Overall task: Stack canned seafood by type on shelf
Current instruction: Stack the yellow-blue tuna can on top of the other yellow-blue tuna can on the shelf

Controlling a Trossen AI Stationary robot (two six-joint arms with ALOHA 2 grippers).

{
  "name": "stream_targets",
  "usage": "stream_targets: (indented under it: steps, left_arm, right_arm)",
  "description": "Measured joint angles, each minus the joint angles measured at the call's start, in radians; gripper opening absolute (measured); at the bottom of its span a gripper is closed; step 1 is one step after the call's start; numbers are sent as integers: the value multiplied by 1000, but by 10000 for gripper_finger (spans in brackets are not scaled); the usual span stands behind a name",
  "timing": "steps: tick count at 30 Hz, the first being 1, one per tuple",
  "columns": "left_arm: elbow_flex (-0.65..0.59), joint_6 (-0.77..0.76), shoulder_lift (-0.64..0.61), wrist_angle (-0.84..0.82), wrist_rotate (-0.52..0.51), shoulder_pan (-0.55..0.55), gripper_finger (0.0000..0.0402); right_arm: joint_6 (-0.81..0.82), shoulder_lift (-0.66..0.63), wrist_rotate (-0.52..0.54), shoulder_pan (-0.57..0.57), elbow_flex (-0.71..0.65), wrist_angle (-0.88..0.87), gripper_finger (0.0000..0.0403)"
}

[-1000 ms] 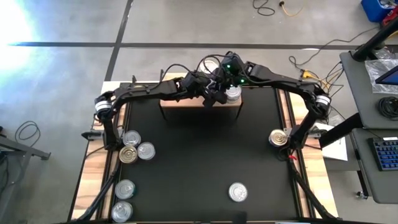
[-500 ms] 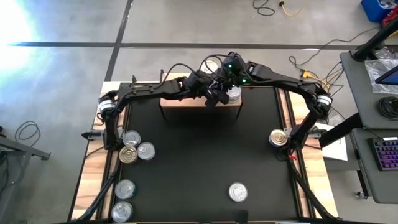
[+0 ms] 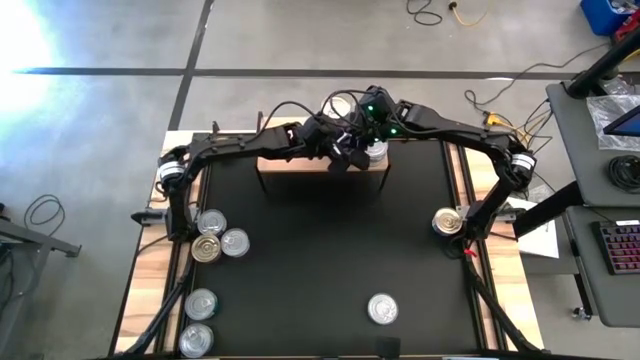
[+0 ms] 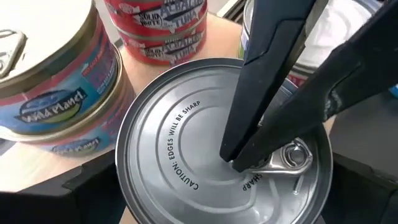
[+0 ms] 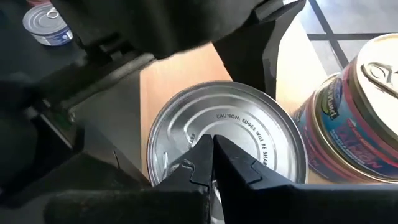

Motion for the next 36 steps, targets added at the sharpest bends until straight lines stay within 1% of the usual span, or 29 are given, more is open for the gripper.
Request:
stream_targets:
  steps: [4,12,14,17,21,25,28,32,36]
  left_arm:
    - [37,22,0,-74,19,-1,398]
    - [41,24,-1,-79,19,-2,399]
    - [41,27,-2,-91,48,-1,399]
    - [55,28,-6,-144,98,3,400]
    - [65,24,-9,-185,108,3,400]
    - [91,44,-3,-212,114,3,400]
    - [92,60,2,-211,93,9,400]
    - [91,60,2,-221,22,25,400]
    - [99,112,0,-232,0,27,400]
  right_arm:
    - [-7,0,-5,0,0,-6,9]
    - [-14,1,4,0,-7,-12,9]
    - [-15,13,5,0,-11,-13,9]
    - [-8,37,-9,0,-12,-18,9]
    - [21,70,-76,0,-12,-13,9]
    - [22,87,-88,0,-13,-16,9]
    - [-2,89,-77,-2,-13,-15,9]
    - [-39,90,-39,-5,-12,10,9]
    - [-42,90,-33,-7,-12,27,9]
